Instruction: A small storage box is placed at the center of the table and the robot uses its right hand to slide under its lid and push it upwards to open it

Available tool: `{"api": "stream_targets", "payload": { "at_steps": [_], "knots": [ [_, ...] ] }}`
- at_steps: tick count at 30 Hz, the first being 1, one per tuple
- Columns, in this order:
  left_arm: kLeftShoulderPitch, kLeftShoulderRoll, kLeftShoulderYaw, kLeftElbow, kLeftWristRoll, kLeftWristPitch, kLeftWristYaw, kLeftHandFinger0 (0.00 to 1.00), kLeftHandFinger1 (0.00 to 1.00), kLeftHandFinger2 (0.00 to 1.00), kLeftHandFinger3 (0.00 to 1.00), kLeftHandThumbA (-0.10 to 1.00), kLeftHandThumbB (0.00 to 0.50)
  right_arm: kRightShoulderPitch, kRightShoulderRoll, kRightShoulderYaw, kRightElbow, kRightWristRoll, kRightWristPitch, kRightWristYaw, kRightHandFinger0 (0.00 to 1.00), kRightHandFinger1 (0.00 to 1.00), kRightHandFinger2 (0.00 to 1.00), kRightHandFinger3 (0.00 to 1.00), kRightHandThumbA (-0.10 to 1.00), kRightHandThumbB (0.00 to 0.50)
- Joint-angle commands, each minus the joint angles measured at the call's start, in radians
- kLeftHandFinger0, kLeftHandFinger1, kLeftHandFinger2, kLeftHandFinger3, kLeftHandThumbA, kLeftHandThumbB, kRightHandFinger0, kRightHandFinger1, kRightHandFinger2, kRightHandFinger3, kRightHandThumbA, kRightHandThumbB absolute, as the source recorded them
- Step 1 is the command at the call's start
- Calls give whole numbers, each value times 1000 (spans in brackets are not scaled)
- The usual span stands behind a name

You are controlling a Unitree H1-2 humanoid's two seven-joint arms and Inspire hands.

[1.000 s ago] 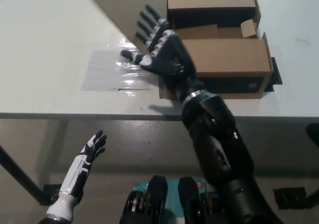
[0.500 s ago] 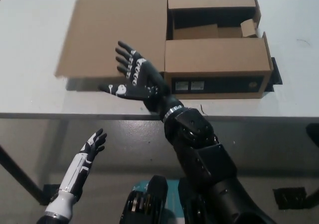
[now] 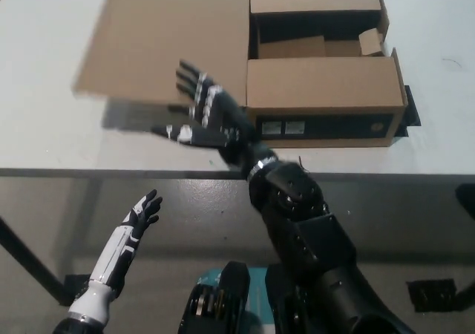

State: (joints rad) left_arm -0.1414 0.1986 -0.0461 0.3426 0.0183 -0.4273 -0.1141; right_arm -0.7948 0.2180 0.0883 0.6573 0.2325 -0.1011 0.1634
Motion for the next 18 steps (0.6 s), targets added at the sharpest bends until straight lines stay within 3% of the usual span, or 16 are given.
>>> {"api": "stream_targets", "payload": {
  "at_steps": [1,3,6,18],
  "knots": [
    [-22,16,-2,-28,15,-10,-11,1000,1000,1000,1000,1000,500,-57,10,-6,-215,18,51,22,1000,1000,1000,1000,1000,307],
    [-19,17,-3,-29,7,-15,-19,1000,1000,1000,1000,1000,500,-60,10,2,-342,32,92,28,1000,1000,1000,1000,1000,308],
    [-18,17,-1,-33,6,-2,-18,1000,1000,1000,1000,1000,500,-42,18,23,-536,57,177,24,1000,1000,1000,1000,1000,367],
    [-10,16,-1,-38,12,3,-14,1000,1000,1000,1000,1000,500,200,-24,330,-966,12,287,133,1000,1000,1000,1000,1000,358]
  ]
}}
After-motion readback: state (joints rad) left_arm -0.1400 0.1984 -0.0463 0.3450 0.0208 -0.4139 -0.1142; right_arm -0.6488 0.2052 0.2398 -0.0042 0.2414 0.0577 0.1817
